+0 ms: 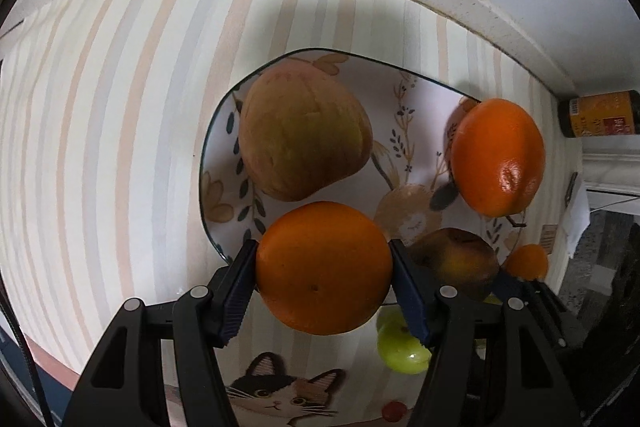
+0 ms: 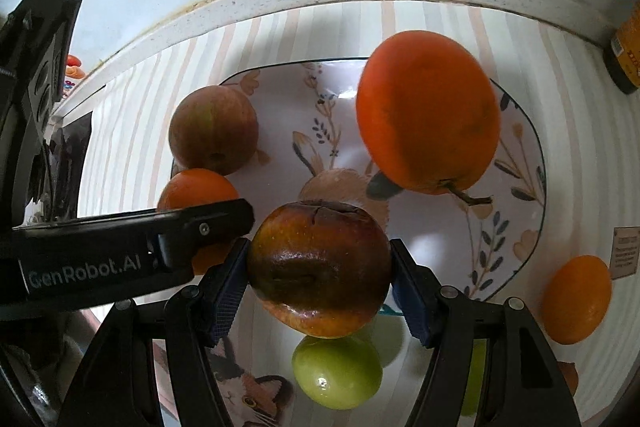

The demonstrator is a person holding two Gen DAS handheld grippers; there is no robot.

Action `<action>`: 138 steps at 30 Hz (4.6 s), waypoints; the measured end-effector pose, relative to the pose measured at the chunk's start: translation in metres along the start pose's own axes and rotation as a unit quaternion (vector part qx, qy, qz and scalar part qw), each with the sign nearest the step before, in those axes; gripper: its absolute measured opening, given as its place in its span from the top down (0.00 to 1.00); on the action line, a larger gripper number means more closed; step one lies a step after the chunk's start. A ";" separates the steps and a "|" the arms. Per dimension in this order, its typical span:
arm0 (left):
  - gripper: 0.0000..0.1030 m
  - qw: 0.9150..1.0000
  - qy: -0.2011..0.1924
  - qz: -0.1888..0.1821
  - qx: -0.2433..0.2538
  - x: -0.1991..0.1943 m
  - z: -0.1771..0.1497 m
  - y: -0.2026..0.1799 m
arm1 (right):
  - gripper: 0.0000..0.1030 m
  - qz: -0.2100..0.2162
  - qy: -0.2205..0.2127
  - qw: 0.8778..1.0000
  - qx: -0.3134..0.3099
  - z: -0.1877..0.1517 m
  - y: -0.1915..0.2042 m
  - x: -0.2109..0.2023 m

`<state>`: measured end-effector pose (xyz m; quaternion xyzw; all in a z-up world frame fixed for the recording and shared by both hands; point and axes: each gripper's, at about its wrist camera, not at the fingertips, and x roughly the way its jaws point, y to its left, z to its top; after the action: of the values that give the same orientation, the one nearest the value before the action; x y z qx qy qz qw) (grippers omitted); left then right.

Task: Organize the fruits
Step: 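Carry both fruits onto the white floral plate and open both tools, then lift both open tools away from the plate, then grasp the green apple with the left tool while the right tool grasps an orange, then carry both fruits onto the white floral plate and open both tools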

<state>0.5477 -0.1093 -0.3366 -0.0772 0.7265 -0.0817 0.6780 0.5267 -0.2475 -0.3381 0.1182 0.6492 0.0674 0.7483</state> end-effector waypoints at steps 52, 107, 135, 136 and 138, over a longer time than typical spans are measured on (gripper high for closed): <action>0.05 0.946 -0.306 0.056 0.087 -0.214 -0.219 -0.030 | 0.05 -0.110 -0.205 0.973 -0.005 -0.169 0.027 -0.277; 0.43 0.994 -0.003 0.071 0.081 0.054 -0.093 -0.086 | 0.29 0.003 -0.003 0.978 0.206 -0.065 -0.202 -0.045; 0.45 0.992 -0.072 0.066 0.077 0.012 -0.125 -0.047 | 0.34 -0.031 0.009 0.993 0.116 -0.058 -0.138 -0.032; 0.45 0.992 -0.075 0.059 0.077 0.006 -0.124 -0.047 | 0.34 -0.026 0.003 0.993 0.117 -0.058 -0.137 -0.036; 0.45 0.992 -0.082 0.048 0.079 -0.006 -0.126 -0.052 | 0.34 -0.017 -0.009 0.993 0.115 -0.057 -0.131 -0.046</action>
<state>0.4226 -0.1569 -0.3110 0.0049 0.6624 -0.1000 0.7424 0.4563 -0.3803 -0.3365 0.1930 0.6476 -0.0220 0.7368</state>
